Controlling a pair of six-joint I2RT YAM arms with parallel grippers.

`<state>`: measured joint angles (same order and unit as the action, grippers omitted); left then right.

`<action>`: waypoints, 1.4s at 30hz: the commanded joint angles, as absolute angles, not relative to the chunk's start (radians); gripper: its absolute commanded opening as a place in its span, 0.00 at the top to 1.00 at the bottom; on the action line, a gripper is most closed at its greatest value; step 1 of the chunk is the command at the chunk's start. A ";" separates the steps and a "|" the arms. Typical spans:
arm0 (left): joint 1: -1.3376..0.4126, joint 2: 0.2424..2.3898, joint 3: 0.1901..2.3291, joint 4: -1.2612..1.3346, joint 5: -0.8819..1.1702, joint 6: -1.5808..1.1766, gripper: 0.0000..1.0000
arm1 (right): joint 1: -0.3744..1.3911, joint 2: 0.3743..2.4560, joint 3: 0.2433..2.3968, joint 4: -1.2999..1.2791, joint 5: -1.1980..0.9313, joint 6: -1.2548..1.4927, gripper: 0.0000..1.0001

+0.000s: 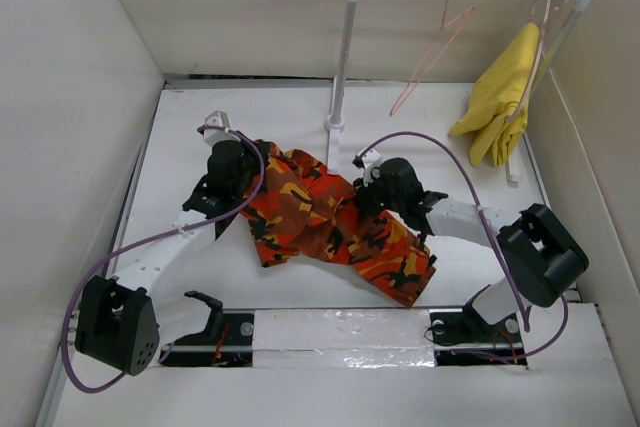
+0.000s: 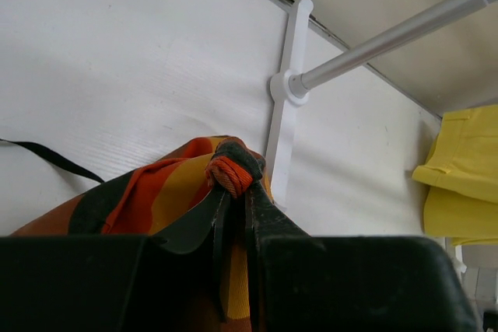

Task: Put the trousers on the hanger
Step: Flatten out the trousers at the center of the board.

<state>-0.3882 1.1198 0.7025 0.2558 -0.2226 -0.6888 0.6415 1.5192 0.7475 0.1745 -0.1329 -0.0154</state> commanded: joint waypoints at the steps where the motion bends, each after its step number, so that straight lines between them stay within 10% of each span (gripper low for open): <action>1: -0.359 1.127 0.799 0.308 -0.210 -0.695 1.00 | 0.647 1.511 0.779 0.258 -0.198 -0.021 0.73; 2: -0.359 1.129 0.816 0.311 -0.193 -0.701 1.00 | 0.647 1.503 0.775 0.265 -0.199 -0.018 1.00; 12: -0.152 1.086 0.850 0.302 -0.029 -0.807 1.00 | 1.062 1.158 0.709 0.111 -0.109 0.036 1.00; 19: -0.092 0.973 0.818 0.201 -0.165 -0.841 1.00 | 1.394 1.395 0.727 0.225 -0.158 0.219 1.00; 23: -0.092 0.878 0.799 0.152 -0.213 -0.841 0.97 | 1.462 1.516 0.810 0.198 -0.179 0.239 0.81; 29: -0.092 0.724 0.799 0.114 -0.232 -0.786 0.55 | 1.462 1.286 0.776 0.057 -0.039 0.229 0.26; 34: -0.092 0.719 0.808 0.106 -0.147 -0.739 0.54 | 1.408 1.042 0.750 -0.135 0.175 0.218 0.24; 37: -0.104 0.735 0.789 0.139 -0.115 -0.724 0.55 | 1.355 0.885 0.706 -0.202 0.309 0.267 0.61; 38: -0.142 0.744 0.776 0.156 -0.082 -0.712 0.55 | 1.300 0.849 0.680 -0.206 0.351 0.294 1.00; 42: -0.263 0.907 0.732 0.251 0.038 -0.695 0.62 | 1.082 0.730 0.563 -0.290 0.417 0.490 1.00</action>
<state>-0.1864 0.8028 0.7605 0.1539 -0.0837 -0.7353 1.1824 0.7479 0.6308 -0.1631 0.3054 0.3466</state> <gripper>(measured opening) 0.391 0.010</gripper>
